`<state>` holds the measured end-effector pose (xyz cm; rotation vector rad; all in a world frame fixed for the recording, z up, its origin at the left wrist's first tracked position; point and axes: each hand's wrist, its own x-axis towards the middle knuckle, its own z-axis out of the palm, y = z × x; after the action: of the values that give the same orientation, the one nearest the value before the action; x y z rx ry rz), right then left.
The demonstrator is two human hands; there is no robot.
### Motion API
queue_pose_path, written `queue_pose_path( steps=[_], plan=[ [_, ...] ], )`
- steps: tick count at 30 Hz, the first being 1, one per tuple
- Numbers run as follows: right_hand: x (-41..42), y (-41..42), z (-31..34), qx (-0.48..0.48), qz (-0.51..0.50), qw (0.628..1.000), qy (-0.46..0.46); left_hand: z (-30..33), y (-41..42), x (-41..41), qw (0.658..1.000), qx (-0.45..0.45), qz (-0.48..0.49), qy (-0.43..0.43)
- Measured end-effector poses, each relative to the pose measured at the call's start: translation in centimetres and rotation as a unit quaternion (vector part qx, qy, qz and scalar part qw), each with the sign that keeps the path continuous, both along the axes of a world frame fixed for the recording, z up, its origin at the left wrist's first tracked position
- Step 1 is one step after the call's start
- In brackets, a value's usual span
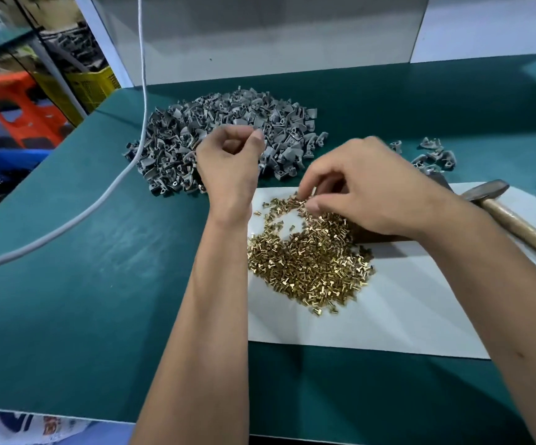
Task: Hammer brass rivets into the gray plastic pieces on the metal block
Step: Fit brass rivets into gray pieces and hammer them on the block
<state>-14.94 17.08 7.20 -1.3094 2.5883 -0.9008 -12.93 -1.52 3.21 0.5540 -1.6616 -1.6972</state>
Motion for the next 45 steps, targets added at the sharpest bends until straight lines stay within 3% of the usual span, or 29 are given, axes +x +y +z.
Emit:
queue_pose_path(
  steps=[5,11,14,20,29,45],
  plan=[
    [-0.9,4.4,-1.1,-0.183,-0.121,0.974,0.048,0.3,3.4,-0.3,0.987,0.034,-0.147,0.046],
    [-2.0,8.9,-2.9,-0.222,-0.213,0.95,0.047,-0.7,6.8,-1.2,0.965,0.06,-0.251,0.05],
    [-1.9,9.1,-3.3,-0.242,-0.212,0.945,0.053,-1.3,7.3,-1.3,0.958,-0.002,-0.281,0.062],
    [-1.7,9.0,-3.6,-0.254,-0.211,0.942,0.059,-1.6,8.4,-1.0,0.939,-0.131,-0.309,0.076],
    [-1.4,8.6,-3.7,-0.25,-0.172,0.941,0.151,-1.8,9.0,-1.1,0.934,-0.146,-0.309,0.101],
    [-1.3,8.3,-4.0,-0.222,-0.175,0.947,0.154,-1.8,9.2,-0.9,0.925,-0.195,-0.317,0.076]
  ],
)
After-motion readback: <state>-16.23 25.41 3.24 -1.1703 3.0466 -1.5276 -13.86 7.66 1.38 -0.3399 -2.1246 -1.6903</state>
